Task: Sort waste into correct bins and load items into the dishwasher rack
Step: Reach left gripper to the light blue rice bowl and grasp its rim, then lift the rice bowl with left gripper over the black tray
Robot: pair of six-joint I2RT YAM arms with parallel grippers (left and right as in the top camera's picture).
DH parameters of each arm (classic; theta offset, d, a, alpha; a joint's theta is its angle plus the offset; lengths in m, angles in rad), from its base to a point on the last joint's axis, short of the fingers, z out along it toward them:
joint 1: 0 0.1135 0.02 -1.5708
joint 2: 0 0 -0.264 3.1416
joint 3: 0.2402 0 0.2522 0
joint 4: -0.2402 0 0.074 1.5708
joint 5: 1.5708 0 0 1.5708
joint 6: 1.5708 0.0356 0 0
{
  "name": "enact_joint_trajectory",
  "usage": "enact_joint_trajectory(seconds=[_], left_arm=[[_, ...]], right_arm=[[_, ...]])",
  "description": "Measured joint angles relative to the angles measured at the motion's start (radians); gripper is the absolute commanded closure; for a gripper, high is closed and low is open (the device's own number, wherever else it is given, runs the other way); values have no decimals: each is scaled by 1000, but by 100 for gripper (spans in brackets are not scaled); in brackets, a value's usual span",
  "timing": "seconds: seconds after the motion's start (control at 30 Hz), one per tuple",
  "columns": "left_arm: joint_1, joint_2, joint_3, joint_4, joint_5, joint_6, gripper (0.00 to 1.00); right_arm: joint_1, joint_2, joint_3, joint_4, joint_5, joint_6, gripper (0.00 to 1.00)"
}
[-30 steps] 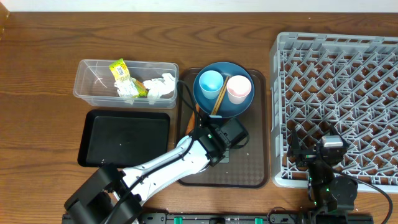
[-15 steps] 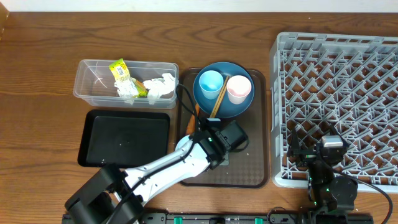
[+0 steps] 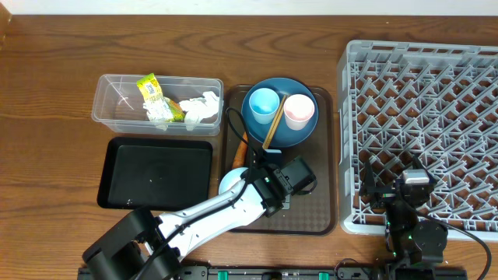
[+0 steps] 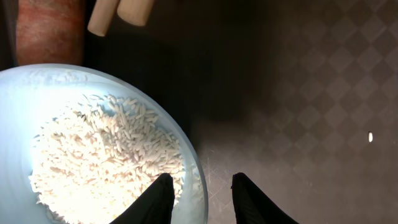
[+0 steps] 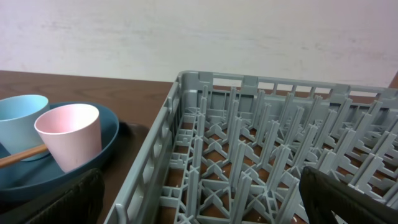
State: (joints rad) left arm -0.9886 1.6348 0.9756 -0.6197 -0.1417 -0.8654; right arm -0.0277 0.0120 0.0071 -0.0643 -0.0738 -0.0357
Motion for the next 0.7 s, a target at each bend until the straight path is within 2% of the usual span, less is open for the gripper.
enact_joint_trajectory(seconds=[0.5, 0.63, 0.7], left_arm=[[0, 0, -45, 48, -16, 0, 66], [0, 0, -45, 50, -16, -1, 78], [0, 0, -45, 50, -18, -1, 79]], right_arm=[[0, 0, 0, 0, 0, 0, 1], [0, 0, 0, 0, 0, 0, 1], [0, 0, 0, 0, 0, 0, 1]])
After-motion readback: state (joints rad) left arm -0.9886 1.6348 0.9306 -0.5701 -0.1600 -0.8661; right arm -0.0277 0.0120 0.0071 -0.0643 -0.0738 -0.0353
